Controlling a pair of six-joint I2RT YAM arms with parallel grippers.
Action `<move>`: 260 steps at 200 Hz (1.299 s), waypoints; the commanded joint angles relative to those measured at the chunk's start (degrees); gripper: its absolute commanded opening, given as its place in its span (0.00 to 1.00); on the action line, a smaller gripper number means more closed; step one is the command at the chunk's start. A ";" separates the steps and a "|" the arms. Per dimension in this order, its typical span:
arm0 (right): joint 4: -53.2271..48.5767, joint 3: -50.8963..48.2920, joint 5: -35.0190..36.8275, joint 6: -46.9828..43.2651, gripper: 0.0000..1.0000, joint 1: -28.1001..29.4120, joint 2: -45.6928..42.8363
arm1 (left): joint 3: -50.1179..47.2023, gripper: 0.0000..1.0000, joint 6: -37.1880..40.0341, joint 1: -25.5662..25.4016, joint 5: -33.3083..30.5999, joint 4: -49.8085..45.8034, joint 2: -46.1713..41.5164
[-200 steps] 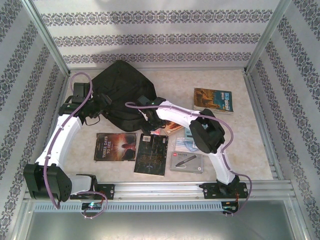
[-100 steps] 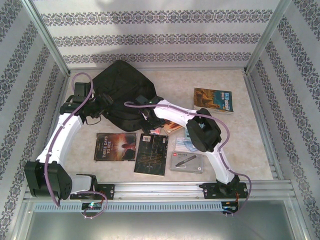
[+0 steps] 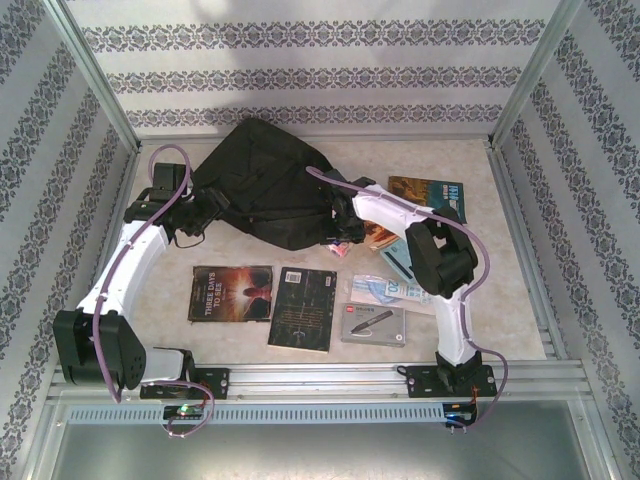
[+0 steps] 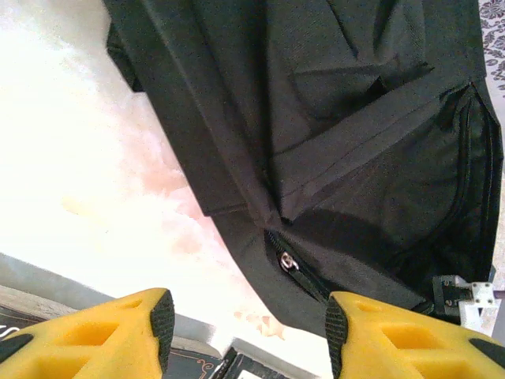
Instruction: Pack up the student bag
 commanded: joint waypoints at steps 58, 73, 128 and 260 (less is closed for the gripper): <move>-9.01 -1.09 -2.51 -8.38 0.81 5.42 -4.99 | 2.14 0.54 -0.41 -0.54 0.89 1.08 0.63; -8.98 -1.88 2.03 -10.80 0.82 5.53 -5.63 | 1.92 0.54 -0.30 -0.54 0.94 1.23 0.66; -3.90 -2.84 6.15 -14.67 0.93 5.76 -3.29 | 0.99 0.54 -0.60 -0.63 1.74 2.22 0.91; 5.75 -9.34 8.49 -9.93 0.57 6.80 -1.39 | 2.25 0.53 0.79 -0.98 2.57 2.07 1.50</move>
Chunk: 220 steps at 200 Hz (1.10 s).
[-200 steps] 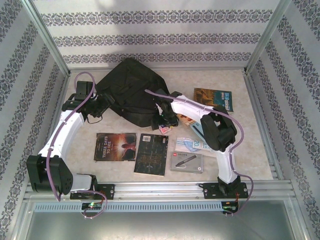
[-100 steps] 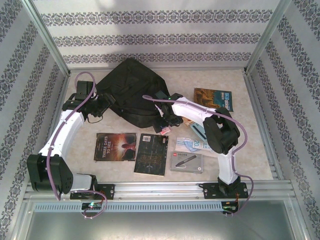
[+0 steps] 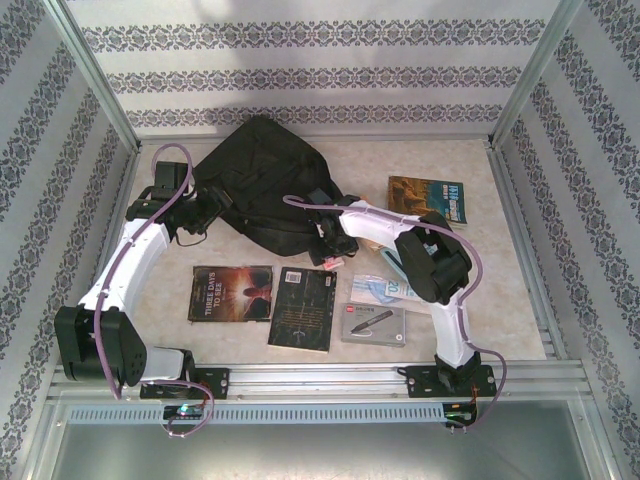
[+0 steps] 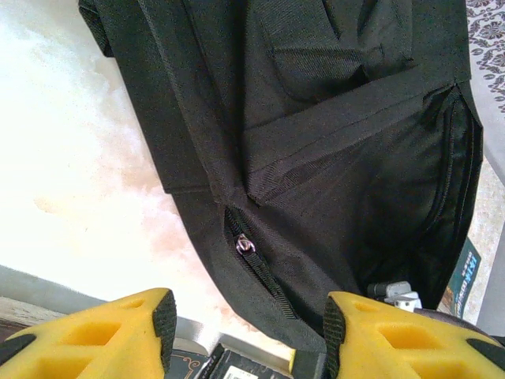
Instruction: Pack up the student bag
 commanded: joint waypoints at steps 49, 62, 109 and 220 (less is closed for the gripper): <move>0.56 -7.64 5.65 3.67 0.50 -1.59 -10.57 | 10.71 0.55 8.34 -2.74 -1.15 -3.12 4.79; 0.41 -8.88 5.03 5.11 0.50 -2.66 -13.02 | 13.71 0.55 11.07 -3.65 -1.80 -4.80 7.29; 1.30 -11.32 -0.47 6.63 0.51 -5.68 -18.48 | 25.69 0.57 20.65 -6.88 -5.35 -10.33 18.06; -2.73 -12.12 0.31 9.25 0.52 -11.60 -30.21 | 61.73 0.62 40.51 -19.85 -24.50 -26.99 50.66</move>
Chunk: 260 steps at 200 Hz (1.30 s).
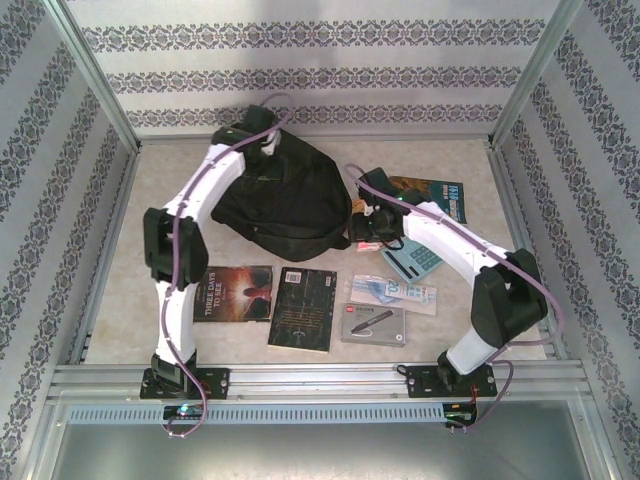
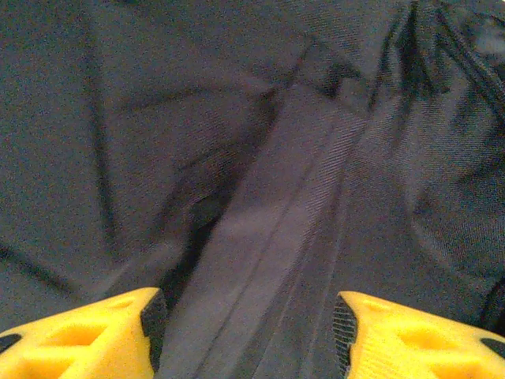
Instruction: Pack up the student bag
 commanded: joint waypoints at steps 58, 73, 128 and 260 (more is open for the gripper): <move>-4.04 -0.77 1.05 1.20 0.54 -3.01 -6.22 | 11.99 0.63 7.45 -5.08 -20.27 -7.37 12.71; -4.15 -1.47 0.89 1.02 0.54 -3.30 -6.77 | 12.80 0.62 7.42 -5.08 -22.18 -7.37 14.30; -3.60 -2.51 -0.40 1.26 0.53 -3.47 -8.05 | 13.26 0.41 8.95 -4.56 -26.58 -4.54 15.82; -2.15 12.30 -12.55 7.33 0.51 -2.92 -3.66 | 12.58 0.00 3.46 0.72 -6.50 -3.27 3.28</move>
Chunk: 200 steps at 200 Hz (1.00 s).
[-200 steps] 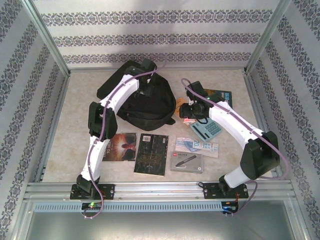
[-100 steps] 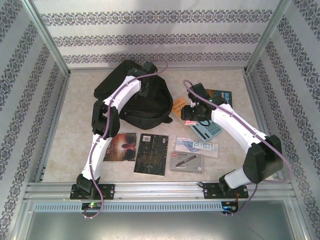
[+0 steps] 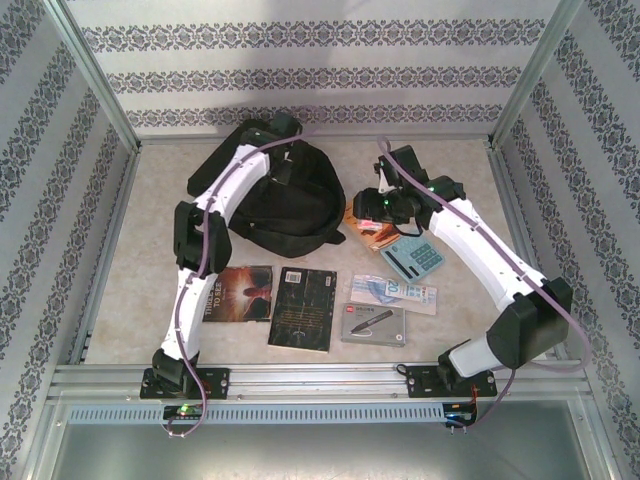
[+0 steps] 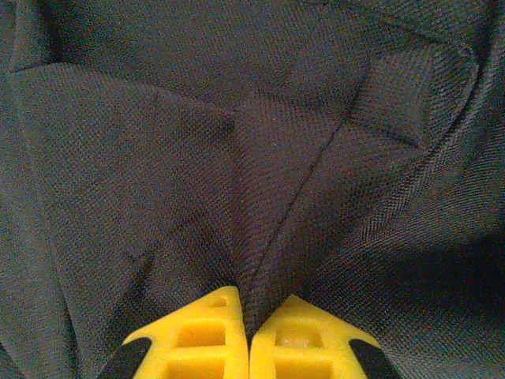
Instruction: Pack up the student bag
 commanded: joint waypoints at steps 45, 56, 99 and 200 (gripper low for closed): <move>0.02 12.16 -6.06 4.11 0.52 -1.79 9.55 | -2.68 0.00 -7.91 8.12 26.65 4.15 -12.49; 0.31 13.18 -6.48 4.46 0.52 -2.53 10.78 | -3.92 0.00 -9.31 9.52 31.87 5.66 -13.18; 2.52 19.18 -14.35 6.98 0.52 -2.67 20.41 | -5.99 0.00 -10.54 10.89 43.81 9.37 -13.19; 11.73 26.94 -24.95 15.60 0.44 1.22 30.57 | -10.85 0.62 -18.75 5.09 38.04 8.17 -18.58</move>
